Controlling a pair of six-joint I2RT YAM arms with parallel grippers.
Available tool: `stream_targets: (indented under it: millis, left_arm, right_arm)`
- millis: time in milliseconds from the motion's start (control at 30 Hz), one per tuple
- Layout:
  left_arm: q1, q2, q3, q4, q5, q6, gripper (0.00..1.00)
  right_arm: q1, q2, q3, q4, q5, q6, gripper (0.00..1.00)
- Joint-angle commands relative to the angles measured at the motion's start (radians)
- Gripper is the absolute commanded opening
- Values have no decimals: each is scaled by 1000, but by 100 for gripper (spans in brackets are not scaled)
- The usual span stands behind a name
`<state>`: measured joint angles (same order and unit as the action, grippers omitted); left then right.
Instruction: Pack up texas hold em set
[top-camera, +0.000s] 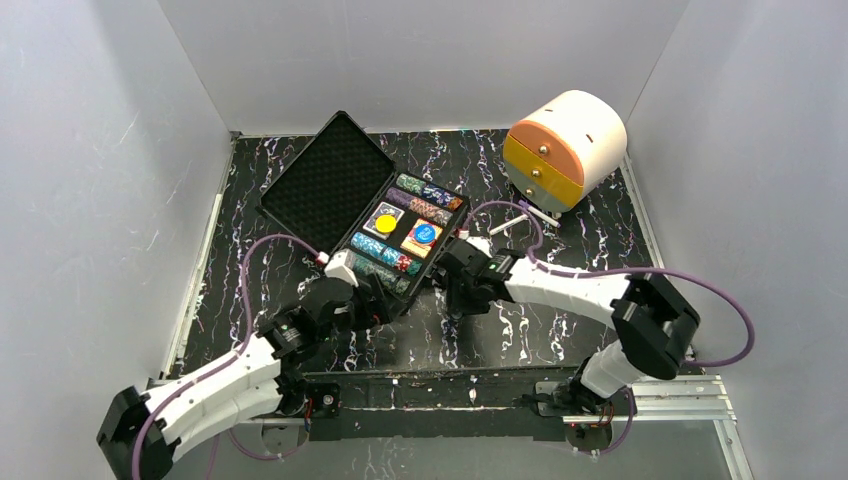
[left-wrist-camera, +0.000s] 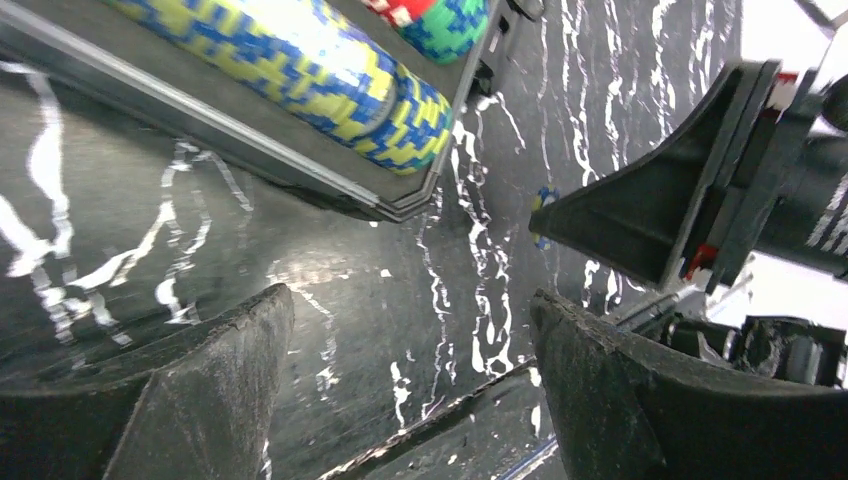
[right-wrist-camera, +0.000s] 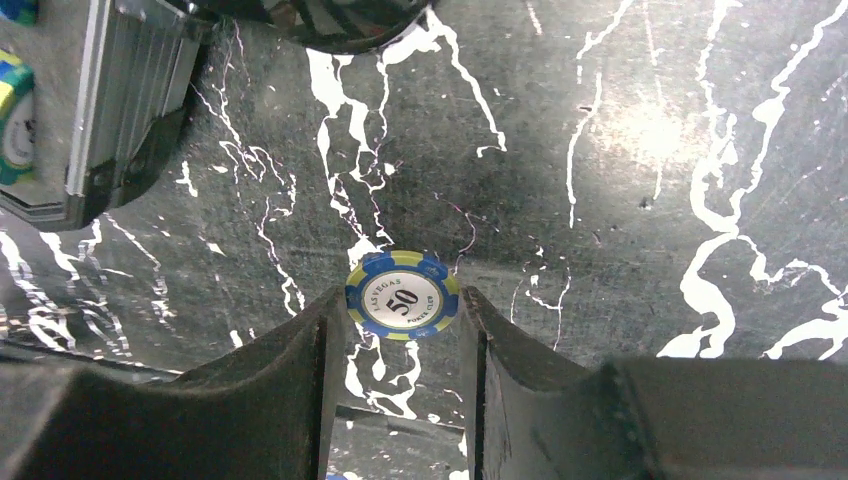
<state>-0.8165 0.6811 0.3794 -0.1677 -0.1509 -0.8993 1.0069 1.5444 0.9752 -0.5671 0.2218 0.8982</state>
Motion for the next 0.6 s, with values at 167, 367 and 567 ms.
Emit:
stream_targets:
  millis: [167,367,567]
  left_arm:
    - [-145,246,-72,580,67,-20,82]
    - [-253,486,-26,773,-1,0,70]
    - [-286,620,23,929,-29,50,71]
  right_arm:
    - [-136,-158,-116,108,-186,121,47]
    - [-217,-225,-164,160,-285,166,47]
    - [-247,-260,-174,177,-332,186,48]
